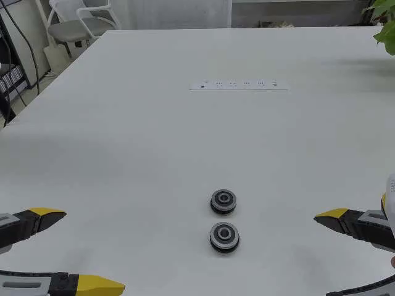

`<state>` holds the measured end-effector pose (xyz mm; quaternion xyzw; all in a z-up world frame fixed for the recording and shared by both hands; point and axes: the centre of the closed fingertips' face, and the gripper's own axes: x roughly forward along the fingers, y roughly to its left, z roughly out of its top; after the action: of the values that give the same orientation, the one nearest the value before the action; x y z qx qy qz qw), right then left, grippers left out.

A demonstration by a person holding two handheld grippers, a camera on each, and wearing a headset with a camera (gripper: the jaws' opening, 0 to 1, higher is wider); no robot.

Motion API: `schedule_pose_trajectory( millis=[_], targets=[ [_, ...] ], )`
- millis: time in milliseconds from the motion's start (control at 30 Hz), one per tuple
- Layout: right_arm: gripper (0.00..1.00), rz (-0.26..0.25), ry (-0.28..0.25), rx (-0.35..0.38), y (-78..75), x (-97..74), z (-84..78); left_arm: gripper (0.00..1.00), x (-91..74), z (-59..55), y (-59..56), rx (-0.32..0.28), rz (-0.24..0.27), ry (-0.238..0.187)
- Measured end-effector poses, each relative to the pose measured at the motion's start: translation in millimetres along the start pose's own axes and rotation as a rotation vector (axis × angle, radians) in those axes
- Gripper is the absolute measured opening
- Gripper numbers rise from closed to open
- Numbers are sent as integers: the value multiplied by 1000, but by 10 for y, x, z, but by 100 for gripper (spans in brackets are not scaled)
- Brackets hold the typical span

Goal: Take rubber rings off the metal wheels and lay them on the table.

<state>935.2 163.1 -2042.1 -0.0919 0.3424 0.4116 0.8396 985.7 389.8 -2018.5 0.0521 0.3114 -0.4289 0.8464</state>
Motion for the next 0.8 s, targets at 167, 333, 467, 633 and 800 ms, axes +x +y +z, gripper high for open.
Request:
schedule_pose_trajectory(
  millis=[167,333,467,633,800],
  targets=[
    [99,-1,3,-4,0,2,-3,99,-1,1,4,0,2,-1],
    [99,-3,0,-2,-4,0,1,99,-1,1,5,1,3,-1],
    [99,-1,1,-1,0,2,-1,99,0,-4,8,0,3,1],
    [99,2,1,1,3,3,-3,99,-1,-1,11,-2,5,-1],
    [99,3,1,2,3,4,-5,99,0,-7,11,-4,4,2]
  ],
)
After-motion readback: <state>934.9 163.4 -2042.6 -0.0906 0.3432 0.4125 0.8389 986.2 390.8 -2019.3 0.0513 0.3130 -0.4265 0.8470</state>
